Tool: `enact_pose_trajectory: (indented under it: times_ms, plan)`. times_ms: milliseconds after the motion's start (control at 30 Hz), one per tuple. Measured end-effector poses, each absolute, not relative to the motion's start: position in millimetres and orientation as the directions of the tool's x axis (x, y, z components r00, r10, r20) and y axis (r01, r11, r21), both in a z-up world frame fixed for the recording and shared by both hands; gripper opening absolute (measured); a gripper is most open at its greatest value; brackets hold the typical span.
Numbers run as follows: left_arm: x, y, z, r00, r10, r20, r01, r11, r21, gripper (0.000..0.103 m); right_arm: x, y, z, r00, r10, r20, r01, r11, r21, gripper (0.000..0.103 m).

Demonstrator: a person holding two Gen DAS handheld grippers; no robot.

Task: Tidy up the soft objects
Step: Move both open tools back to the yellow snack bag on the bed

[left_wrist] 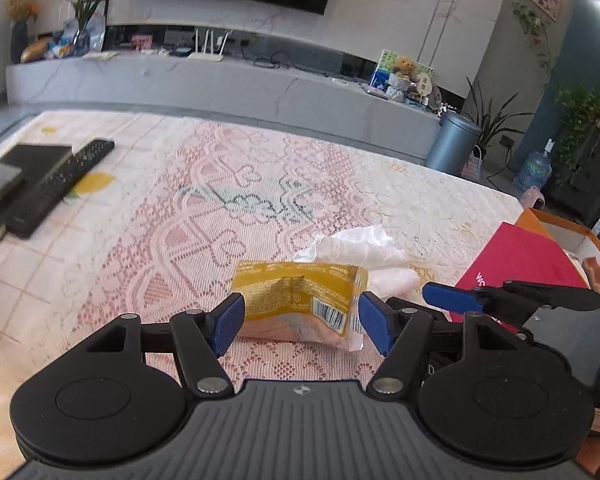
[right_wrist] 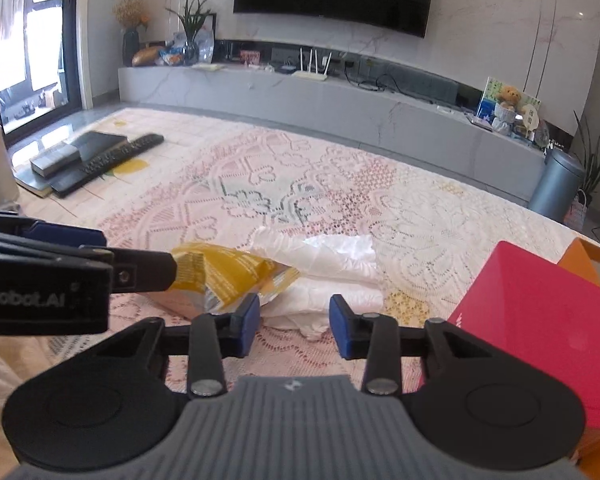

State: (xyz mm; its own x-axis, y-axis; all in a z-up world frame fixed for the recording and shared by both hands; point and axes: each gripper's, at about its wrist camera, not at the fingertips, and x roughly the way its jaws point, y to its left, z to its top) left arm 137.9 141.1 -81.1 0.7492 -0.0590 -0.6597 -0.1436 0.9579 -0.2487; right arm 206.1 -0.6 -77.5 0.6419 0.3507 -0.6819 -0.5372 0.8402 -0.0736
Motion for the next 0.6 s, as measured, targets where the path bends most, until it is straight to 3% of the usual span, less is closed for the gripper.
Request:
enact_pose_trajectory:
  times_ms: [267,600]
  plan:
    - [138,156,-90,0.735,-0.071,-0.675,-0.221,0.916,-0.336,0.077,211,18,-90,0.603,0.400,-0.690,-0.602,0.796,-0.064,0.028]
    - [132,156,-89,0.731,-0.046,-0.681,-0.252,0.909,-0.332,0.078,199,31,-91,0.527,0.474,-0.705,-0.670,0.743,-0.001,0.027]
